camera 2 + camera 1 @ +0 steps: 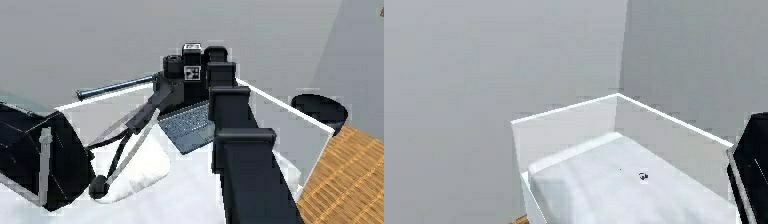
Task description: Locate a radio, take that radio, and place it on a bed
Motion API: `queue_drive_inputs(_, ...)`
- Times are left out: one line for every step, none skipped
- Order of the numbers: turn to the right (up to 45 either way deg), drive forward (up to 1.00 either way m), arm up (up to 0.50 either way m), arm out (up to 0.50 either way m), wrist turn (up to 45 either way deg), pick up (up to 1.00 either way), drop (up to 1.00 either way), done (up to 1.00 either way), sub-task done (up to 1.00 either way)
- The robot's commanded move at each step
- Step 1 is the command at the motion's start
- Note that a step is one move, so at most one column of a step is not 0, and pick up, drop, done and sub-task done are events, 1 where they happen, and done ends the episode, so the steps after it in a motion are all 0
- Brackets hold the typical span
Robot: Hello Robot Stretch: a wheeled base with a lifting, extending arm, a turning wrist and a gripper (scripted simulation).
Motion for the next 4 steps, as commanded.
queue_drive_inputs(0.0, 0.00, 0.00, 0.00, 39.0, 0.00, 0.00, 0.00, 0.00)
queue_drive_inputs(0.0, 0.00, -0.16, 0.00, 0.0, 0.00, 0.00, 0.00, 0.00)
queue_drive_inputs(0.0, 0.00, -0.32, 0.00, 0.0, 0.00, 0.00, 0.00, 0.00)
queue_drive_inputs(0.0, 0.00, 0.00, 0.00, 0.0, 0.00, 1.00, 0.00, 0.00)
